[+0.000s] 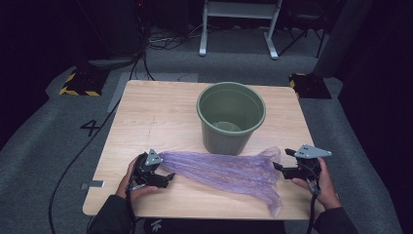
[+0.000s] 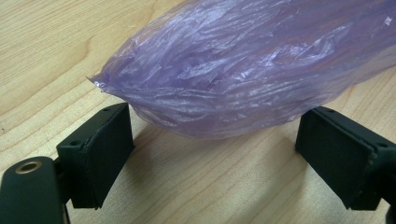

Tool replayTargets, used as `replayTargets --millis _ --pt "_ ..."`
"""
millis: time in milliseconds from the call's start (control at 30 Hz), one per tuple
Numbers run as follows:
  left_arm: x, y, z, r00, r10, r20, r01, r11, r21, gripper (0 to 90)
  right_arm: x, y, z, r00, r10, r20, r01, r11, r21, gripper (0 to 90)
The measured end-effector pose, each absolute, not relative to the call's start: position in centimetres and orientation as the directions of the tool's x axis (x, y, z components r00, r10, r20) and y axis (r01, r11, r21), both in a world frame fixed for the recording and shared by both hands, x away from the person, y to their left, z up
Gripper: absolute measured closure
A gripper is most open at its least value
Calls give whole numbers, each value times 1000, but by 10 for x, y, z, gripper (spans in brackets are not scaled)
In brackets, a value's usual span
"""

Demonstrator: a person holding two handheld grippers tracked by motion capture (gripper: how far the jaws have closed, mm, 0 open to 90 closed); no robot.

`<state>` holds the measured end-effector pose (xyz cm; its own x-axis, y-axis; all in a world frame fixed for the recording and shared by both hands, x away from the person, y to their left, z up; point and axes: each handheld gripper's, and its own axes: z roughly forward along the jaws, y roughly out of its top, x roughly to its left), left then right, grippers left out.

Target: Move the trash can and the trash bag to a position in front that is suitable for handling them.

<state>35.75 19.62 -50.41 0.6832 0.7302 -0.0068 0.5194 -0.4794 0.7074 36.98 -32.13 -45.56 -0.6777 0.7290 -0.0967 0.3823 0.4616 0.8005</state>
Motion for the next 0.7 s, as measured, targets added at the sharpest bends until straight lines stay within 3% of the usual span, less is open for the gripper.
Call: replayTargets --millis 167,333,600,633,667,700 --pt "357 196 -504 683 731 -6 519 -480 707 108 355 -329 -443 -682 725 -94 354 440 825 237" --pt "357 196 -504 682 732 -5 520 -480 707 108 325 -319 -434 -770 636 -48 296 423 856 228" --pt "357 196 -504 679 734 -5 521 -477 707 104 308 -291 -456 -854 518 -46 276 526 804 256" --pt "358 197 -504 680 733 -4 521 -480 706 104 309 -289 -459 -857 513 -49 276 538 796 276" --pt "358 199 -504 680 733 -7 522 -477 708 102 311 -285 -469 -858 510 -58 280 560 780 443" --pt "358 200 -504 682 732 -6 521 -479 707 102 312 -284 -472 -858 509 -65 279 569 774 474"
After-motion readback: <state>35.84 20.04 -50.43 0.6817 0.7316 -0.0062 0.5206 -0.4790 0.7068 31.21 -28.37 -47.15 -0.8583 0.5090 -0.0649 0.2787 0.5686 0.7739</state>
